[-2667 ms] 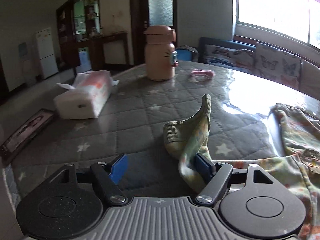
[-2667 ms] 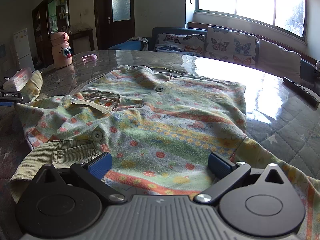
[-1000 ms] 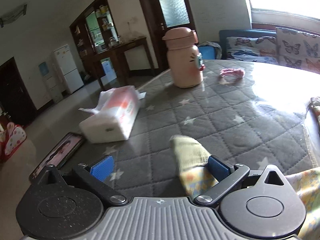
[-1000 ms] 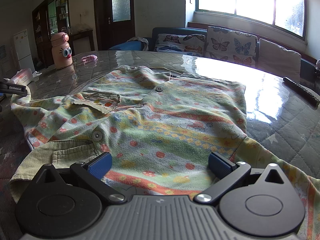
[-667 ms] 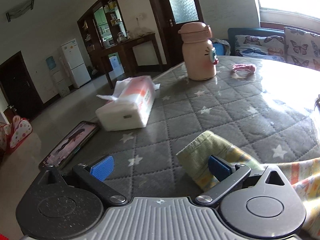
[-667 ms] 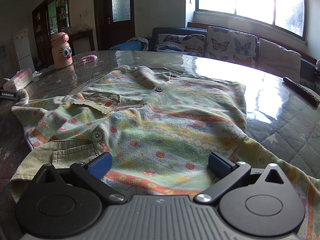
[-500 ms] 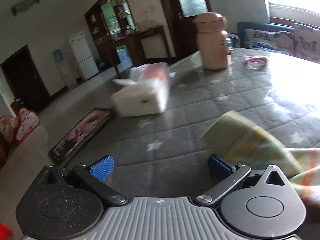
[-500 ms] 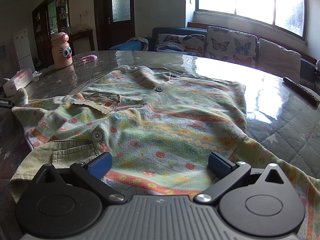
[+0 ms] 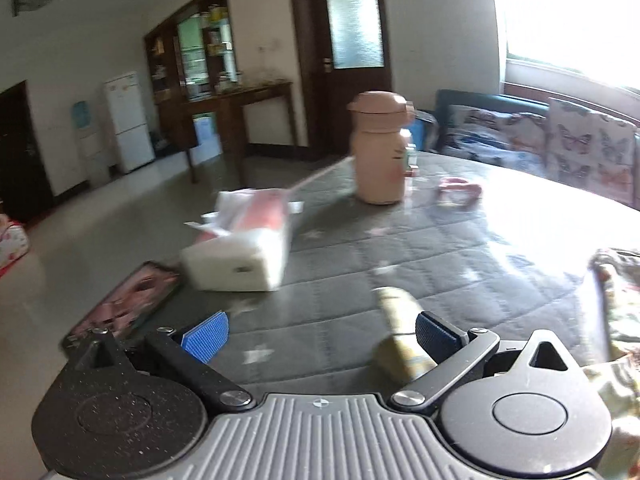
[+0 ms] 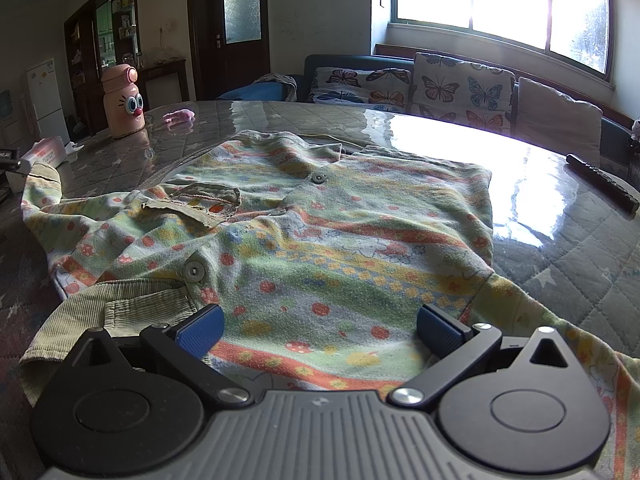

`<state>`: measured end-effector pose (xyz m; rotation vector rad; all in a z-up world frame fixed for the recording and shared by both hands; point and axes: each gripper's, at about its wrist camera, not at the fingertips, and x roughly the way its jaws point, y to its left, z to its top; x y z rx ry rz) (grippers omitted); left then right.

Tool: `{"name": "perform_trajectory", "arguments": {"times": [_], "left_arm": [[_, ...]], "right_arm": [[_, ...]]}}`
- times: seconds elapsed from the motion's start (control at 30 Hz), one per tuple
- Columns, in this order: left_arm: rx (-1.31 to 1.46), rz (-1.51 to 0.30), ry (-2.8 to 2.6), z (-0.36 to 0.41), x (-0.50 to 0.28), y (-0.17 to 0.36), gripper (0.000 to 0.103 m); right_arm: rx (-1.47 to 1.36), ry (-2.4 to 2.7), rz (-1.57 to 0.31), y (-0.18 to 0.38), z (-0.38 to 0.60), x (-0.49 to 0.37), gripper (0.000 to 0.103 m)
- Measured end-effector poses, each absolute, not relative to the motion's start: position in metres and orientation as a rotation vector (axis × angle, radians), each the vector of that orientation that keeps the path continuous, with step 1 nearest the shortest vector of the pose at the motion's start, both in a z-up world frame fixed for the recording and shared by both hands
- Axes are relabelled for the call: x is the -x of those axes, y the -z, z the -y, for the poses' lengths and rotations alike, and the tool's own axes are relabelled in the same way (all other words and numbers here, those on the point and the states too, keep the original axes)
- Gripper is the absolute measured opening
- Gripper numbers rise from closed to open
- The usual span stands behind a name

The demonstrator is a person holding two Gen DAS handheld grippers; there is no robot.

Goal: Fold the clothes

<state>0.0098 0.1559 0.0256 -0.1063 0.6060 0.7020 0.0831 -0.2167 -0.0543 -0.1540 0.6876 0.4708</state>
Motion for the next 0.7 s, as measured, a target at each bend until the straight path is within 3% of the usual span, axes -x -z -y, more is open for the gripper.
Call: {"name": "perform_trajectory", "arguments": {"times": [0.17,0.3,0.37,0.4,0.53,0.7], "left_arm": [[0.096,-0.691,-0.652,-0.150,-0.042,-0.009,0.100],[0.138,-0.737,-0.638,-0.154,-0.047,0.003,0.075],[0.168,-0.725,-0.600,-0.155,-0.041,0.004,0.057],[0.173,-0.718,-0.585,-0.154,-0.038,0.004,0.044],[0.171,-0.673,-0.569,-0.152,-0.028,0.000,0.009],[0.168,-0.648,-0.590,-0.151,-0.010,-0.006,0.006]], "right_arm": [[0.154,-0.471,-0.687,0.054,0.217,-0.083,0.103],[0.154,-0.471,-0.687,0.054,0.217,-0.083,0.103],[0.154,-0.471,-0.687,0.055,0.217,-0.083,0.103],[0.154,-0.471,-0.687,0.055,0.217,-0.083,0.103],[0.154,-0.471,-0.687,0.055,0.217,-0.083,0.103],[0.153,-0.471,-0.687,0.054,0.217,-0.083,0.103]]}}
